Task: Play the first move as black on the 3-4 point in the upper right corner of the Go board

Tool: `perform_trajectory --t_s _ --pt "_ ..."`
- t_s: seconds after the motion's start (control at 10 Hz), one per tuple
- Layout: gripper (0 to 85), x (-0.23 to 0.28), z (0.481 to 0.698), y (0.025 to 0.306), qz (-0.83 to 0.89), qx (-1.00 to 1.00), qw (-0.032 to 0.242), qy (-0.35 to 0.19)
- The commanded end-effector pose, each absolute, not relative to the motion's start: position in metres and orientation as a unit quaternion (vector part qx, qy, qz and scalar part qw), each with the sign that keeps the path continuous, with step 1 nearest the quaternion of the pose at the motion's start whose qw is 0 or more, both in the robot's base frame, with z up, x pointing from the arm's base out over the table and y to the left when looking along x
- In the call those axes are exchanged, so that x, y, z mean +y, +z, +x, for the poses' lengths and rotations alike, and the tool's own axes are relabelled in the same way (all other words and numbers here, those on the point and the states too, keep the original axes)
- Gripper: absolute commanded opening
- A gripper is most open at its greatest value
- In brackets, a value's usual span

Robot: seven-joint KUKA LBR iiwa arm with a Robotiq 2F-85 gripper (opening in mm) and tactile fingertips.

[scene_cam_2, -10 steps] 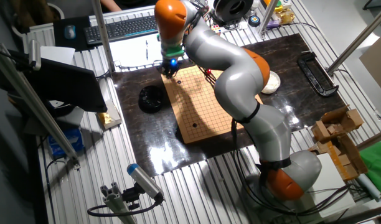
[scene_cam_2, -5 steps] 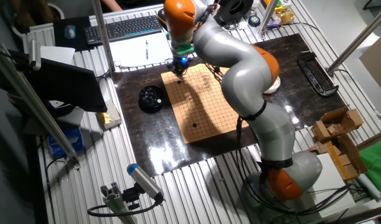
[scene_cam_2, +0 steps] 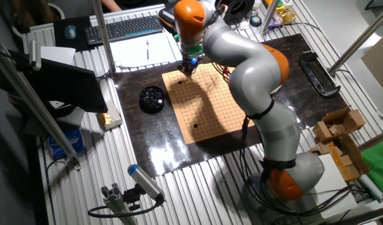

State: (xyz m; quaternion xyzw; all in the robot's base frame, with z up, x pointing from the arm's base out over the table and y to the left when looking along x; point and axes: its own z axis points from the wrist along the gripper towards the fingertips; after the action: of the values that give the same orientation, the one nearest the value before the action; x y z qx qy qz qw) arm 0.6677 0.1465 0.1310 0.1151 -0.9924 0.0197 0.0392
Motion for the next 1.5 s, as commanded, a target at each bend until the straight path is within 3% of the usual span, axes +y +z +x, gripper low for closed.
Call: perform_trajectory --t_s 0.0,0.7,1.1,1.4 --pt "1.0 0.074 0.666 0.132 0.119 -0.992 0.037 0.023" --pt "3.7 0.063 0.657 0.126 0.119 -0.991 0.029 0.056" --pt "4.7 0.062 0.656 0.125 0.126 -0.99 0.029 0.052" --pt "0.7 0.069 0.661 0.123 0.131 -0.99 0.043 0.013"
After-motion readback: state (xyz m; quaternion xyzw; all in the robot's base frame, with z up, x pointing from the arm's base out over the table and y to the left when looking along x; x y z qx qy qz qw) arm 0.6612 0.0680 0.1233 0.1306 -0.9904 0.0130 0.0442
